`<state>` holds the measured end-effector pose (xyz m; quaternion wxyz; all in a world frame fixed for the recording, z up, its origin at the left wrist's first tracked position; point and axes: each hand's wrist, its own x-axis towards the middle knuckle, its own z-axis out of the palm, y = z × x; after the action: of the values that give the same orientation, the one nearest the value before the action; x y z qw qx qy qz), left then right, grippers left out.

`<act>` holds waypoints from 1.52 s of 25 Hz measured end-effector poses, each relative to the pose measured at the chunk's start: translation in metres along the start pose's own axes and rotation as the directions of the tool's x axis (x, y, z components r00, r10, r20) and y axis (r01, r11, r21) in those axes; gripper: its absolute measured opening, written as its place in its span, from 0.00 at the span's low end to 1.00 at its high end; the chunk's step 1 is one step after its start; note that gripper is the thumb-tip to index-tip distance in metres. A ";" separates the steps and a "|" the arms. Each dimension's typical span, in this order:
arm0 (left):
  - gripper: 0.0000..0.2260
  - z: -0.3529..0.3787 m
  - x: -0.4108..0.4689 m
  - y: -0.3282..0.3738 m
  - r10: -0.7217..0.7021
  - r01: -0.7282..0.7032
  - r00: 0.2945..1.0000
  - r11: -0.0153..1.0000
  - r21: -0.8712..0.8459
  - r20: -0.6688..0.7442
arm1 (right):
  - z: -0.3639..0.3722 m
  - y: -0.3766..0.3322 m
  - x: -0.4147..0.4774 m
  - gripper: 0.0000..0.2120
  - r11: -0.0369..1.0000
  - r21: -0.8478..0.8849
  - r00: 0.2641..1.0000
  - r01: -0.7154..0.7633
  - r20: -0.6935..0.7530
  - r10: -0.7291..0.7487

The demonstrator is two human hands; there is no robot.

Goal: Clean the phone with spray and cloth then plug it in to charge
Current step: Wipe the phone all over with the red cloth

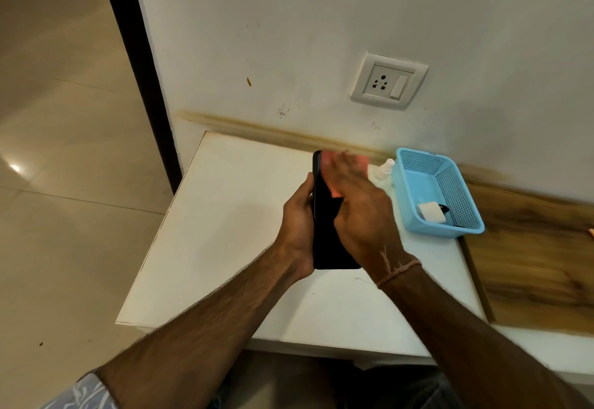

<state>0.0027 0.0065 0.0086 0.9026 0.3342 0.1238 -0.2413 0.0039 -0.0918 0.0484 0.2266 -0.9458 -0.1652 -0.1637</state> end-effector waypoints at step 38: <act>0.28 -0.002 0.000 0.002 0.020 -0.020 1.000 0.999 -0.048 0.008 | -0.018 0.008 -0.003 0.23 0.993 -0.006 0.992 0.121 -0.035 -0.121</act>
<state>0.0036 0.0095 0.0086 0.9132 0.3127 0.1222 -0.2309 0.0002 -0.1075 0.0598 0.2175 -0.9314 -0.2179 -0.1942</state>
